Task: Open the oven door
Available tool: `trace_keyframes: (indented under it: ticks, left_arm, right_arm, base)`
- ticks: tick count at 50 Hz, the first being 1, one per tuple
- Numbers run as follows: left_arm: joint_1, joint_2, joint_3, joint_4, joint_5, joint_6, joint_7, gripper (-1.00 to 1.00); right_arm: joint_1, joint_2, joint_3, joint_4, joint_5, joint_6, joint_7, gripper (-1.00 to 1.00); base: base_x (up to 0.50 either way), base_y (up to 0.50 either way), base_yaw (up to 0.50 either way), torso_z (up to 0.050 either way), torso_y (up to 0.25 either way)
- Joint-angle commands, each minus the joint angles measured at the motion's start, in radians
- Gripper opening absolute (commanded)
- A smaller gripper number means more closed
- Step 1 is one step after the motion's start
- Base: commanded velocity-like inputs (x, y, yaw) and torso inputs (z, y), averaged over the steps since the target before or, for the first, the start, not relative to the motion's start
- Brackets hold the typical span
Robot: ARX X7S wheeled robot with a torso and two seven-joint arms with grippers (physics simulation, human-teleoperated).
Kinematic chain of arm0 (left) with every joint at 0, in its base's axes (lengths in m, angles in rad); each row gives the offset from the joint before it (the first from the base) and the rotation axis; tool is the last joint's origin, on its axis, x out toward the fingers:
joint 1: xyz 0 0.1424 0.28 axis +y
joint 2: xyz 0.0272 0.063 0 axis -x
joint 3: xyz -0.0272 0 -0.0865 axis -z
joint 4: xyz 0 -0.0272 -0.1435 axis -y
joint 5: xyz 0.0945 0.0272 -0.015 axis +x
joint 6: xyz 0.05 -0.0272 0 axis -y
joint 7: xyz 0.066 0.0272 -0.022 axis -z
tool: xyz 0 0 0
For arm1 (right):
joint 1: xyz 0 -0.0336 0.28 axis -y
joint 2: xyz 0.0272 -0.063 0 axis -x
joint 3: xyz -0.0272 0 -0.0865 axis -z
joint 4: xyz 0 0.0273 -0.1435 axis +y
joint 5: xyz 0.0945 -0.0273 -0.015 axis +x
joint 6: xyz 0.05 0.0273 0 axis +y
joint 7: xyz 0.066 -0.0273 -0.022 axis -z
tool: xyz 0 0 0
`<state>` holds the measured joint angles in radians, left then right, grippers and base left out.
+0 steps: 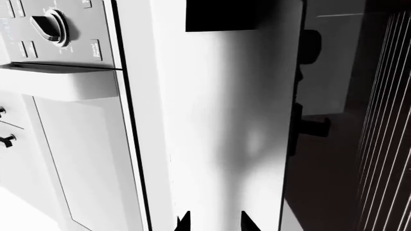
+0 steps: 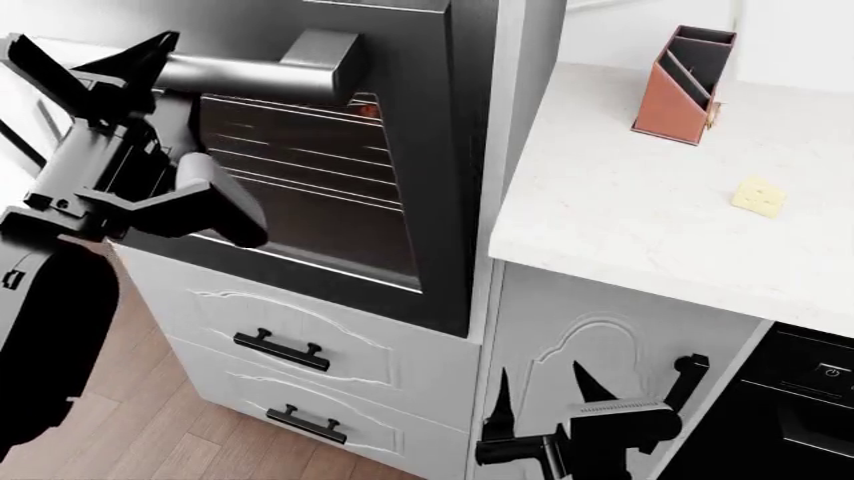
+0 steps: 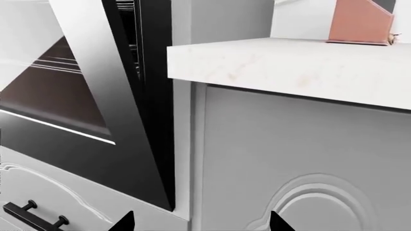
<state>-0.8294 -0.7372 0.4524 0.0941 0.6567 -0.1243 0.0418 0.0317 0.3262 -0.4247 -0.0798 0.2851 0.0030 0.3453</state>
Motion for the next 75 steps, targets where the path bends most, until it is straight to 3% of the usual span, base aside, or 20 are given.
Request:
trace_keyframes:
  ticks: [1,46,75]
  left_arm:
    - [0.019,0.005,-0.005,0.126,-0.005,0.012,-0.073,-1.0]
    - [0.191,-0.074,-0.094,0.327,-0.014,-0.068,-0.078,-1.0]
    - [0.376,-0.114,-0.153,0.423,-0.018,-0.101,-0.139,-1.0]
  right_arm:
    - [0.001,0.001,-0.01,0.008,-0.004,-0.01,-0.004,1.0]
    - [0.005,0.008,-0.025,0.007,-0.003,-0.009,0.005,1.0]
    - [0.006,0.013,-0.032,0.004,-0.003,-0.01,0.012,1.0]
  base:
    - [0.0,0.0,0.0,0.0,0.0]
    - [0.0,0.0,0.0,0.001,0.003]
    - [0.0,0.0,0.0,0.001,0.003]
